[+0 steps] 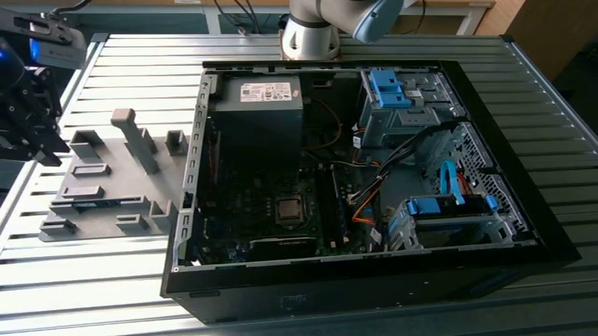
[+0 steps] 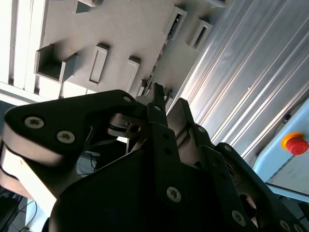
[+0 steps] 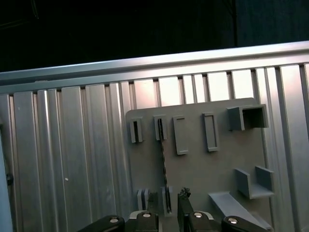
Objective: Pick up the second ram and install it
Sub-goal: 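Pick up the second ram and move it above second insertion slot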
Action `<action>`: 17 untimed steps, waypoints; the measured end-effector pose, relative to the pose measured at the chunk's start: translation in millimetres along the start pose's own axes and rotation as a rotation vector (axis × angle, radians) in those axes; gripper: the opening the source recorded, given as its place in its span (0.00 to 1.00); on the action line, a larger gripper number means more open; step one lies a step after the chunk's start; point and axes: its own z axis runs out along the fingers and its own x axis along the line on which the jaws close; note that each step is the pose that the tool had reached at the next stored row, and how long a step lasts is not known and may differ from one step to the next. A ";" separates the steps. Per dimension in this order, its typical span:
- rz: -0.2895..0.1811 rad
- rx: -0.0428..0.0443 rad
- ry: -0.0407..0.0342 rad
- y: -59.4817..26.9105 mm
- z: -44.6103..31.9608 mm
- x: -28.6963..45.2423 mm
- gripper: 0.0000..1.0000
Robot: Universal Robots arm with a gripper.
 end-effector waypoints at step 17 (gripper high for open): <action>-0.048 -0.0003 0.0004 0.5 29.9 3.6 0.43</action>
